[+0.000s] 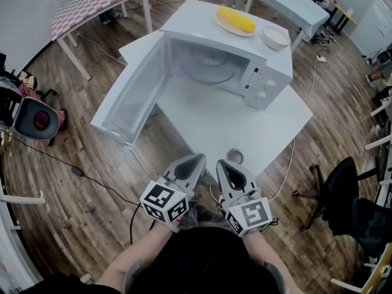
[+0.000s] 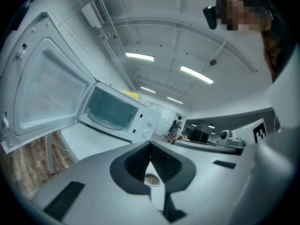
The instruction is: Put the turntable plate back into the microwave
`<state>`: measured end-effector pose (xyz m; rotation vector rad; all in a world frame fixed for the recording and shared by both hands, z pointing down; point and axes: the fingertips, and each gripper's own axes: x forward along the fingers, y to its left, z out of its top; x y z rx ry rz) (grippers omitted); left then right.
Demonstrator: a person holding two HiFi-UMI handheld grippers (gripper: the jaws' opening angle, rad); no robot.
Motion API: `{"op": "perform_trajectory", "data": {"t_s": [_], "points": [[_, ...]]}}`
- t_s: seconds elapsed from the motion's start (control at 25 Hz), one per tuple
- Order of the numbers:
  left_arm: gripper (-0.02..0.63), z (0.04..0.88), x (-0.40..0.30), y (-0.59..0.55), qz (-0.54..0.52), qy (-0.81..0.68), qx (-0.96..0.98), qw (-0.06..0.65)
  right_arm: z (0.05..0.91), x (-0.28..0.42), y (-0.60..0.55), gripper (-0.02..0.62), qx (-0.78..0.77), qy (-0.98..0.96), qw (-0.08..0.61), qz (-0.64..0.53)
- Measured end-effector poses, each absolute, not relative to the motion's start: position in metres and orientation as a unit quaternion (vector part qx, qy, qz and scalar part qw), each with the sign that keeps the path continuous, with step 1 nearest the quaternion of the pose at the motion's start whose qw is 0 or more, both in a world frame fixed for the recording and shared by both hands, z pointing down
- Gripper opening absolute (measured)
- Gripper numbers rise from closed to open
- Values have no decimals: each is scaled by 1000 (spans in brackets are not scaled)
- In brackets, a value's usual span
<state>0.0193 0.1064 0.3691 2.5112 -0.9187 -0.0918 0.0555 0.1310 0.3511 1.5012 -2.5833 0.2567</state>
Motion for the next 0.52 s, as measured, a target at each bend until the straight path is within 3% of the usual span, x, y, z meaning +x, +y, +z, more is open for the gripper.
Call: {"op": "perform_trajectory", "data": {"t_s": [0.52], "points": [[12,372,17,108,-48,-336,908,245,356,55,135,20,497,-860,76,86]]}}
